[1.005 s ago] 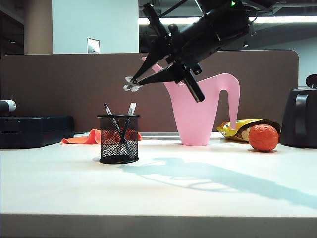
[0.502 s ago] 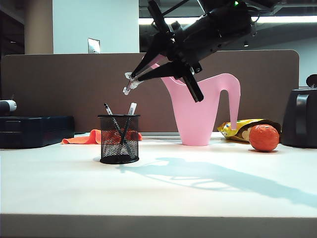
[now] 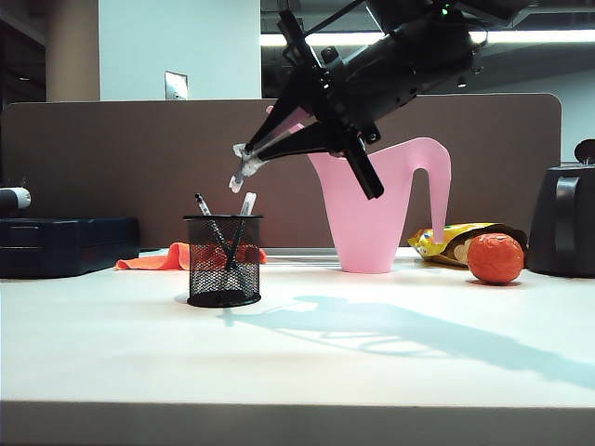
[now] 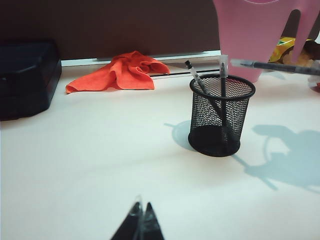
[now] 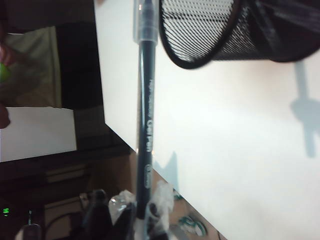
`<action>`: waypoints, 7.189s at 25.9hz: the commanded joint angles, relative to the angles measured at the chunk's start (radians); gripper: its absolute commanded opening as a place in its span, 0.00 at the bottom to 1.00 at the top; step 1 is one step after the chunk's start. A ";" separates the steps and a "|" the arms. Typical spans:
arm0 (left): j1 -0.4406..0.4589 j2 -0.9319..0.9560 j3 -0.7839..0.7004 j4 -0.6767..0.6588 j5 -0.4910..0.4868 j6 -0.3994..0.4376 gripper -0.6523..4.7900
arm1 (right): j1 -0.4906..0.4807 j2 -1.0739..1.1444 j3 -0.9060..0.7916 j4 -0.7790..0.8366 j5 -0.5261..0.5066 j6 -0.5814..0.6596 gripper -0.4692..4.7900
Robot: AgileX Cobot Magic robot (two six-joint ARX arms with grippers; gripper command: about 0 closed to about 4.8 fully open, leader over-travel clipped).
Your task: Pick up a few water-based pens and put them in the pen basket.
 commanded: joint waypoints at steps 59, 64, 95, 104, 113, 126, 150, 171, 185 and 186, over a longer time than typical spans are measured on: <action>0.000 0.000 0.002 0.013 0.001 -0.003 0.11 | 0.217 0.346 0.214 -0.322 0.548 -0.785 0.07; 0.000 0.000 0.002 0.013 0.001 -0.003 0.11 | 0.237 0.256 0.215 -0.291 0.544 -0.787 0.07; 0.000 0.000 0.002 0.013 0.001 -0.003 0.11 | 0.101 0.198 0.232 0.127 0.541 -0.844 0.07; 0.001 0.000 0.002 0.014 0.001 -0.003 0.11 | 0.085 0.312 0.235 0.231 0.549 -0.845 0.07; 0.000 0.001 0.002 0.014 0.001 -0.003 0.11 | 0.085 0.321 0.234 0.161 0.552 -0.894 0.22; 0.000 0.000 0.002 0.014 0.001 -0.003 0.11 | 0.086 0.320 0.235 0.162 0.545 -0.893 0.21; 0.000 0.000 0.002 0.014 0.001 -0.003 0.11 | 0.080 0.175 0.362 -0.032 0.647 -0.993 0.08; 0.000 0.000 0.002 0.013 0.001 -0.003 0.11 | -0.300 -0.559 -0.169 -0.114 0.581 -1.028 0.08; 0.001 0.000 0.002 0.013 0.000 -0.003 0.11 | -0.457 -0.895 -0.438 -0.111 0.549 -0.993 0.08; 0.001 0.001 0.002 0.013 0.000 -0.003 0.11 | -0.463 -0.910 -0.454 -0.110 0.549 -0.993 0.08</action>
